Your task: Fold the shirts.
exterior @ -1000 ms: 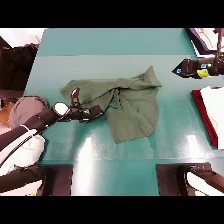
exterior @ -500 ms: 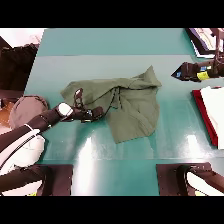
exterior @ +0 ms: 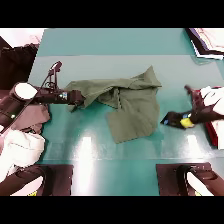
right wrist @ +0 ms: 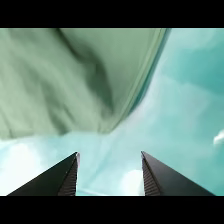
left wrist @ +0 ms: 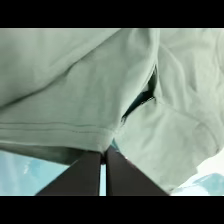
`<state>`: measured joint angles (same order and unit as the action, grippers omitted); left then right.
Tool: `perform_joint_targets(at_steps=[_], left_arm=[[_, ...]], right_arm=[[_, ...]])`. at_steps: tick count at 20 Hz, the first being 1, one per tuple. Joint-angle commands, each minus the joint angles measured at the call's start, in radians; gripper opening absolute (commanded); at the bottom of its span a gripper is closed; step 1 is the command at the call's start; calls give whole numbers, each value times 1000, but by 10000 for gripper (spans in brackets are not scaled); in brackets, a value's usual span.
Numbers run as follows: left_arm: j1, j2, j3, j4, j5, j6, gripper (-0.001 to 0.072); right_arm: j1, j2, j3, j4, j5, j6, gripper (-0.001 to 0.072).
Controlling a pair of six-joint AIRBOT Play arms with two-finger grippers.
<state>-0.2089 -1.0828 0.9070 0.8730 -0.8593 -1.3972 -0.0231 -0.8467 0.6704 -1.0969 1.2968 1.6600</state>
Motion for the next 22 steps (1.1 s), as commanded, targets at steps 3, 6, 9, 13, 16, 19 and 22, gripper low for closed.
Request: perform_joint_targets(at_steps=[3, 6, 9, 13, 16, 19, 22], left_arm=[[28, 23, 13, 44, -55, 21, 24], [28, 23, 13, 43, -77, 20, 24], [28, 23, 13, 43, -86, 17, 24], [28, 23, 13, 44, -122, 17, 24], [28, 23, 16, 44, -146, 18, 24], [66, 23, 135, 45, -209, 18, 24], [156, 23, 400, 49, -328, 42, 24]], right_arm=[[93, 118, -336, 194, -311, 46, 439], [184, 120, -371, 233, -458, 53, 439], [248, 12, -339, 231, -515, 50, 438], [306, -134, -232, 160, -531, 48, 288], [341, -183, -138, 72, -465, 48, 21], [319, -138, 2, 14, -395, 49, 21], [190, -19, 204, -18, -349, 49, 20]])
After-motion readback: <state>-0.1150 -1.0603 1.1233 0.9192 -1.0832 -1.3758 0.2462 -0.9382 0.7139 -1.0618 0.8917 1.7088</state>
